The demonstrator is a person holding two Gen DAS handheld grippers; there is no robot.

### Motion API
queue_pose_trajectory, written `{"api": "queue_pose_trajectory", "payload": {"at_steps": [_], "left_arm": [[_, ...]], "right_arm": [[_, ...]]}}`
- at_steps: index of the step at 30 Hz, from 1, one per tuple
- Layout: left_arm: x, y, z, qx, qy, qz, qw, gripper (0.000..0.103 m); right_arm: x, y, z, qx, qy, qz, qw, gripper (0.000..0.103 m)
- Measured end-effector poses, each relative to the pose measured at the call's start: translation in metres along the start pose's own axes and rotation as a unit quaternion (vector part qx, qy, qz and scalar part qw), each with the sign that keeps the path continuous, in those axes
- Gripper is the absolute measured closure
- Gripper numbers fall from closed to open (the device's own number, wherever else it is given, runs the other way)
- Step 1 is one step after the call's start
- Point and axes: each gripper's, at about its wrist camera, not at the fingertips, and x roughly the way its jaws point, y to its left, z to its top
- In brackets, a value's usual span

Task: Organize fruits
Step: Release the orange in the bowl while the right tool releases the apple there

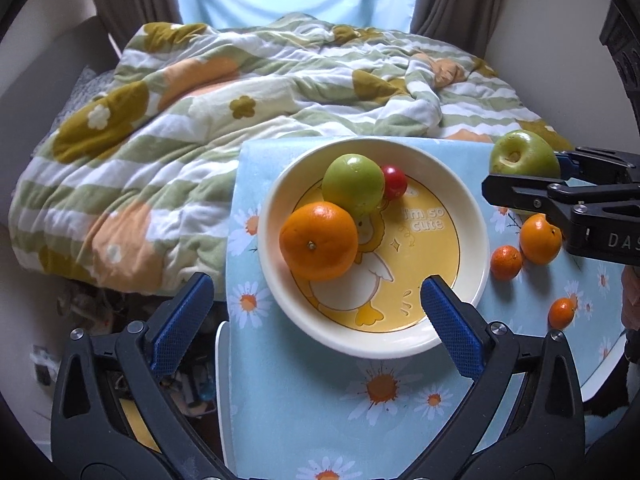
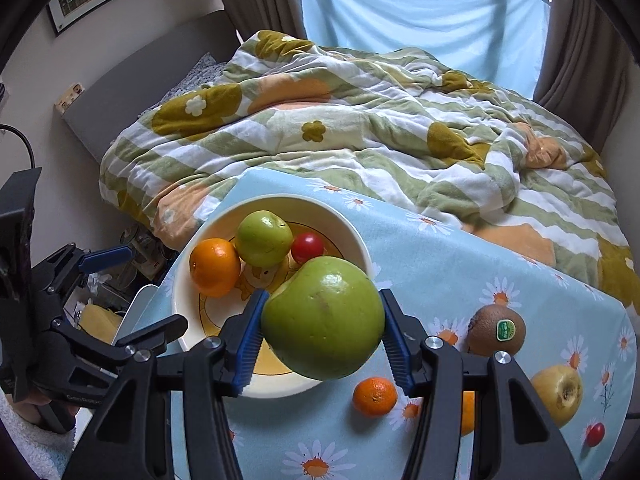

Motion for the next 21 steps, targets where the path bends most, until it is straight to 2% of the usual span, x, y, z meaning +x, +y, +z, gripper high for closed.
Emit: {"api": "queue_pose_trajectory", "payload": {"at_steps": [6, 13, 19, 20, 21], "left_arm": [[-0.004, 0.005, -0.011, -0.022, 0.011, 0.018, 0.9995, 0.0], [-0.005, 0.005, -0.025, -0.049, 0.018, 0.011, 0.9986, 0.0], [-0.005, 0.0, -0.03, -0.052, 0.019, 0.006, 0.9984, 0.0], [-0.006, 0.0, -0.03, -0.052, 0.019, 0.006, 0.9984, 0.0], [-0.005, 0.0, -0.03, -0.052, 0.019, 0.006, 0.9984, 0.0]], "right_arm": [[0.034, 0.005, 0.006, -0.02, 0.024, 0.024, 0.999, 0.053], [0.063, 0.014, 0.004, -0.062, 0.037, 0.016, 0.997, 0.053], [0.068, 0.015, 0.005, -0.074, 0.036, 0.011, 0.997, 0.053], [0.067, 0.015, 0.005, -0.075, 0.032, 0.011, 0.997, 0.048], [0.065, 0.015, 0.006, -0.075, 0.026, 0.013, 0.997, 0.032]]}}
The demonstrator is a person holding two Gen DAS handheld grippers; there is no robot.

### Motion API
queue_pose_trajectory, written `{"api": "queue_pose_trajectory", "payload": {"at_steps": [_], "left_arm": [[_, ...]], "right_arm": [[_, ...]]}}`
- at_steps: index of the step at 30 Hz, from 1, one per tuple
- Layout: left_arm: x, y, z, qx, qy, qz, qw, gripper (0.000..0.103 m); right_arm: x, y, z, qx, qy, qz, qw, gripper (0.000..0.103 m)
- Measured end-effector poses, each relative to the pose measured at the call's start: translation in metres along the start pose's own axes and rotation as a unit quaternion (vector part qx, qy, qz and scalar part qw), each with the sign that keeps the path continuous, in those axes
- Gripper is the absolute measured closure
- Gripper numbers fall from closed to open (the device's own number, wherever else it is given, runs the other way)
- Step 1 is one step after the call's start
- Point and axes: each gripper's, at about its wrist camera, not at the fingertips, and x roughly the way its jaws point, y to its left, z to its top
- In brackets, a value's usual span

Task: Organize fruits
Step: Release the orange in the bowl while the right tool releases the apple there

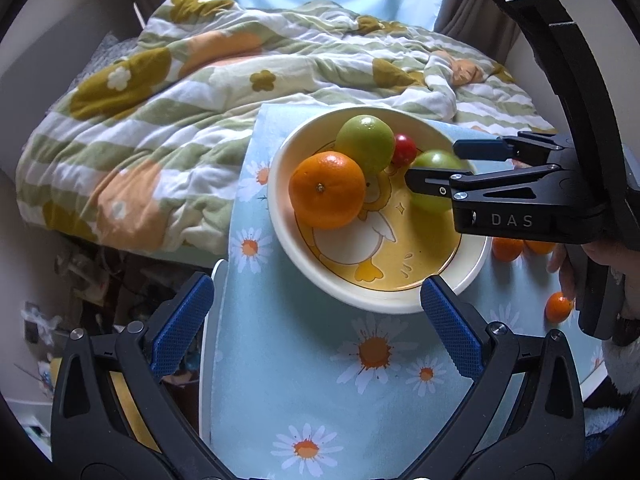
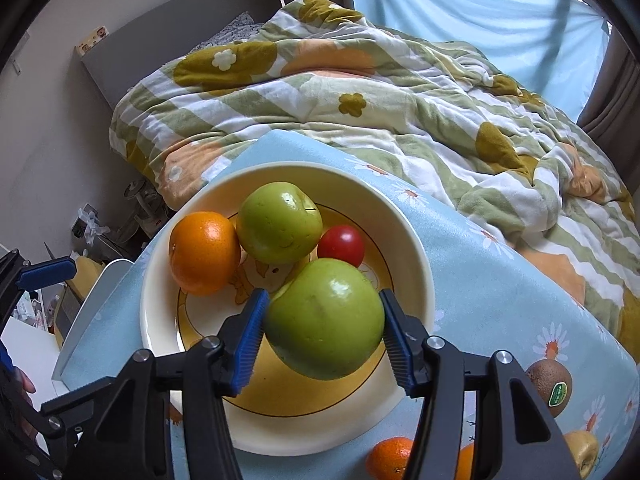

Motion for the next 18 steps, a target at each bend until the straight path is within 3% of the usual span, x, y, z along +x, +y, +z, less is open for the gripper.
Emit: {"api": "queue_pose_trajectory", "payload": {"at_steps": [2, 3, 18], "left_arm": [[0.0, -0.001, -0.001, 0.0, 0.0, 0.001, 1.0, 0.0], [0.0, 0.0, 0.0, -0.001, 0.0, 0.0, 1.0, 0.0], [-0.031, 0.008, 0.001, 0.019, -0.023, -0.002, 0.9996, 0.0]], "right_arm": [[-0.005, 0.0, 0.001, 0.002, -0.014, 0.002, 1.0, 0.01], [-0.008, 0.0, 0.001, 0.004, -0.019, 0.002, 1.0, 0.008], [-0.048, 0.007, -0.008, 0.039, -0.044, -0.004, 0.998, 0.007]]}}
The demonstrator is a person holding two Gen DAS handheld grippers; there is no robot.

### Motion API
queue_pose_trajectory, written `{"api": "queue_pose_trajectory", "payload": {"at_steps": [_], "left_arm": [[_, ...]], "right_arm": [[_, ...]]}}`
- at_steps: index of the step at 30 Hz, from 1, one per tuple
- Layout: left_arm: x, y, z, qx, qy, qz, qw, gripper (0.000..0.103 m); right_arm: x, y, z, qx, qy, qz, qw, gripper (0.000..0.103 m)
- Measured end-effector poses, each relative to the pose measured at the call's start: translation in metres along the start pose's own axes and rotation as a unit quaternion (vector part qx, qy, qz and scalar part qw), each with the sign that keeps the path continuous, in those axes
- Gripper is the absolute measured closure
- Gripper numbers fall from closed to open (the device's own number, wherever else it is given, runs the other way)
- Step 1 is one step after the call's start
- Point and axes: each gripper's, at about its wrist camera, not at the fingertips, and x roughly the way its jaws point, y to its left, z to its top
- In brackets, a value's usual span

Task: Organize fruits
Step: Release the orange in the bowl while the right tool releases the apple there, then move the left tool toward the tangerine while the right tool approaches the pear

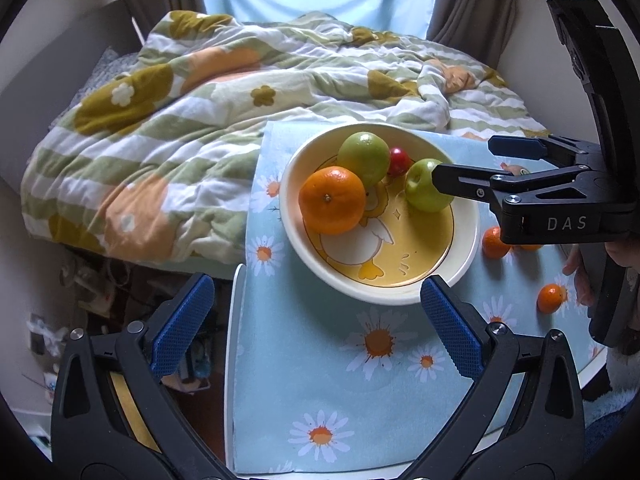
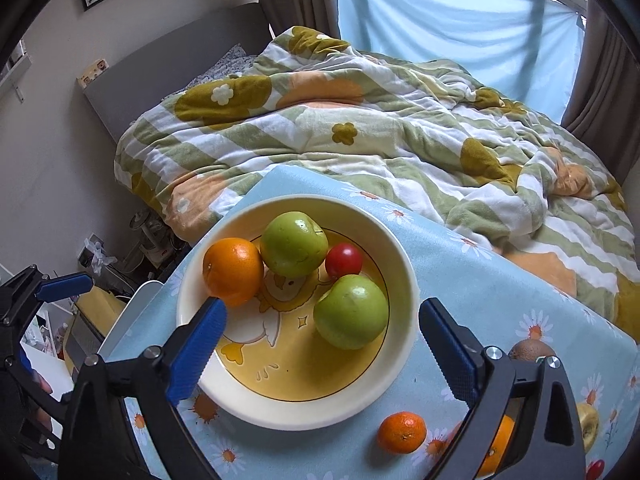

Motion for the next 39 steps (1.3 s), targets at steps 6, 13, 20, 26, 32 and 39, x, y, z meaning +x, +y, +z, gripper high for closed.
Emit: {"api": "queue_pose_trajectory", "payload": {"at_steps": [6, 13, 20, 26, 32, 39], "left_arm": [[-0.019, -0.005, 0.011, 0.028, -0.024, -0.02, 0.9991, 0.0], [-0.037, -0.014, 0.029, 0.049, -0.046, -0.062, 0.9958, 0.0], [-0.041, -0.036, 0.047, 0.077, -0.064, -0.078, 0.9919, 0.0], [-0.036, -0.066, 0.054, 0.08, -0.062, -0.086, 0.9912, 0.0], [-0.033, -0.107, 0.051, 0.065, -0.061, -0.079, 0.9928, 0.0], [-0.021, -0.163, 0.037, 0.03, -0.043, -0.064, 0.9966, 0.0]], "right_arm": [[-0.03, 0.0, -0.004, 0.028, -0.018, -0.012, 0.999, 0.007], [-0.073, -0.015, -0.012, 0.085, -0.041, -0.036, 0.995, 0.007], [-0.122, -0.044, -0.033, 0.136, -0.051, -0.091, 0.985, 0.007], [-0.148, -0.074, -0.058, 0.147, -0.051, -0.134, 0.979, 0.007], [-0.157, -0.11, -0.083, 0.14, -0.04, -0.127, 0.981, 0.007], [-0.163, -0.158, -0.105, 0.114, -0.028, -0.101, 0.988, 0.007]]}}
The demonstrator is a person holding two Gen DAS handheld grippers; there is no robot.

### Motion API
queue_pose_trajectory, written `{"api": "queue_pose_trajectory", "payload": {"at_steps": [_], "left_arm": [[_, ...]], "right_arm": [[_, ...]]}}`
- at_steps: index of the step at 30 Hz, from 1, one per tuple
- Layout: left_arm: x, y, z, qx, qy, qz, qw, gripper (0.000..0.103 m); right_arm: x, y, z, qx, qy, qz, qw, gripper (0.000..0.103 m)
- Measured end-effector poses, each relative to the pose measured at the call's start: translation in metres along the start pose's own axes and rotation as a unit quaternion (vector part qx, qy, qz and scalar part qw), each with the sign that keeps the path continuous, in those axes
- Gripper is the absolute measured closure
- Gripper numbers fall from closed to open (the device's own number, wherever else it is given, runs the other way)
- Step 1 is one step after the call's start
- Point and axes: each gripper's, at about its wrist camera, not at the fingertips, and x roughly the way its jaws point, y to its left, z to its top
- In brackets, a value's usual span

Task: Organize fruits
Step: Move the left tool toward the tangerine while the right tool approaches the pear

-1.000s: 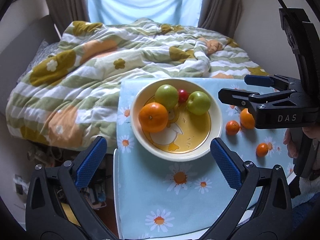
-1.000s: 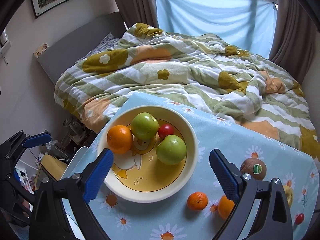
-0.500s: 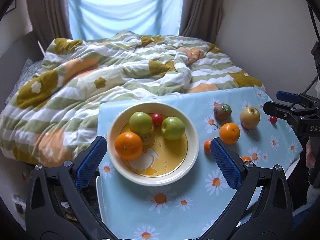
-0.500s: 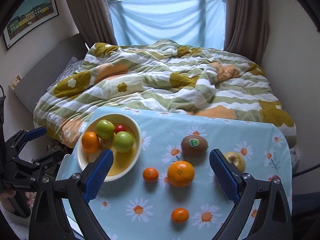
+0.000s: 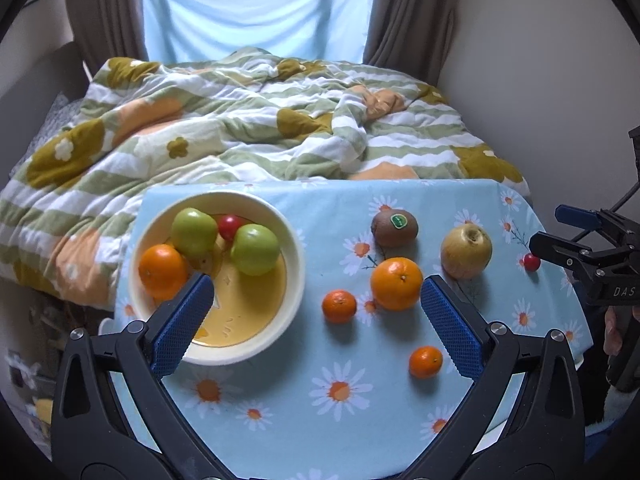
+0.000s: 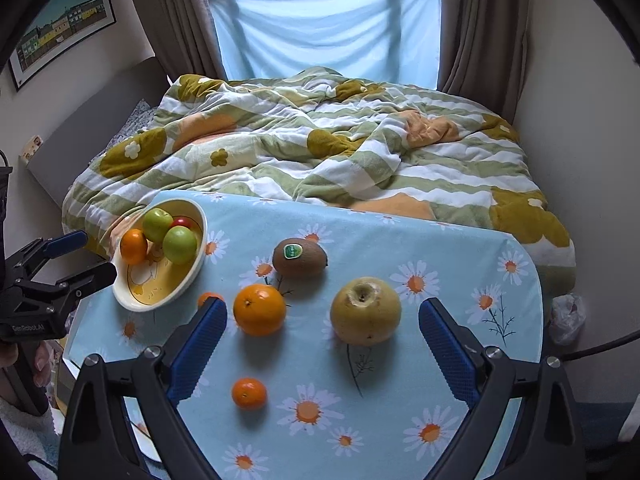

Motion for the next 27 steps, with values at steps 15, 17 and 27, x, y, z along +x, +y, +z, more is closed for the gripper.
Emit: {"api": "queue_pose_trajectory", "payload": {"at_steps": [15, 17, 27], "left_arm": [[0.051, -0.081, -0.066, -0.048, 0.062, 0.024, 0.9966, 0.0], [0.057, -0.087, -0.075, -0.048, 0.068, 0.024, 0.9962, 0.0], [0.091, -0.11, -0.104, -0.039, 0.094, 0.032, 0.9943, 0.031]], "right_arm": [[0.058, -0.055, -0.015, -0.084, 0.042, 0.063, 0.994, 0.007], [0.066, -0.059, -0.016, -0.09, 0.044, 0.07, 0.992, 0.007], [0.098, -0.057, -0.03, -0.128, 0.048, 0.091, 0.986, 0.007]]}}
